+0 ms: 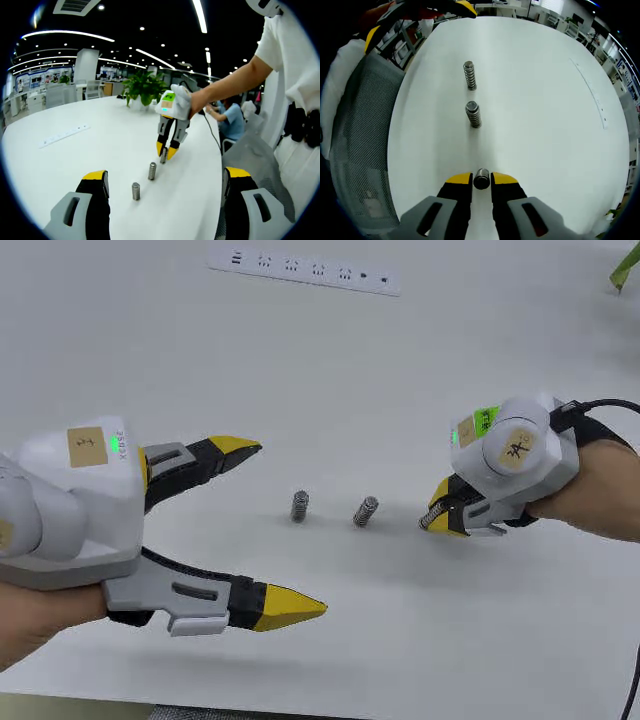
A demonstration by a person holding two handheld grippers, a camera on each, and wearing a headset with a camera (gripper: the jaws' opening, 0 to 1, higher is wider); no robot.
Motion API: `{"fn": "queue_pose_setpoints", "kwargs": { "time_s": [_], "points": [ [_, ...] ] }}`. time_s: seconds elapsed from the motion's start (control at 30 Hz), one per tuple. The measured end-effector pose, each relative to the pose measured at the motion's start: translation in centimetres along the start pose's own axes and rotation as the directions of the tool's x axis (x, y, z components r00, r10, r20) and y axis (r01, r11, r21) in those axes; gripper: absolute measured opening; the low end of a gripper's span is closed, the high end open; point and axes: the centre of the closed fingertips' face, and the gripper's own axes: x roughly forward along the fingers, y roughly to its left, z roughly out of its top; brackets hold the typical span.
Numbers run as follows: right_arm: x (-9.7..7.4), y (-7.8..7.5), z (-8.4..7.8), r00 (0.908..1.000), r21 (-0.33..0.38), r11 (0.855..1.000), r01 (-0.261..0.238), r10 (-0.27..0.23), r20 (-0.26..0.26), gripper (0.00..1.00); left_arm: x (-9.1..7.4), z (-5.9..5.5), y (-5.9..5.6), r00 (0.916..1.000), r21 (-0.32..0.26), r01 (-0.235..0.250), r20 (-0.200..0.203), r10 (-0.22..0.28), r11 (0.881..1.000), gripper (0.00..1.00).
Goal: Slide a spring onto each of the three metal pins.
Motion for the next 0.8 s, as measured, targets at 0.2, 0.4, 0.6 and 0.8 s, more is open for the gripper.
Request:
{"fn": "queue_pose_setpoints", "kwargs": {
  "time_s": [0.2,0.4,0.6,0.8],
  "points": [
    [-1.1,-0.1,0.6,0.9992,0.019,1.000,0.023,-0.024,0.032,0.23,-0.2,0.0,0.0,1.0000,0.006,-0.002,-0.002,0.002,1.000,0.98],
    [-4.1,0.0,1.4,0.9868,0.117,0.992,0.046,-0.063,0.149,0.29,-0.7,-0.5,0.2,0.9998,0.018,-0.002,-0.019,0.003,1.000,0.99],
    [-7.9,0.7,2.2,0.9413,0.243,0.969,0.044,-0.121,0.315,0.43,-1.2,-1.0,0.6,0.9991,0.040,-0.002,-0.043,0.003,0.999,1.00],
    [-10.9,2.2,1.0,0.8809,0.319,0.945,0.073,-0.211,0.423,0.59,-1.8,-1.4,1.1,0.9978,0.066,-0.008,-0.065,0.012,0.998,1.00]
  ]
}}
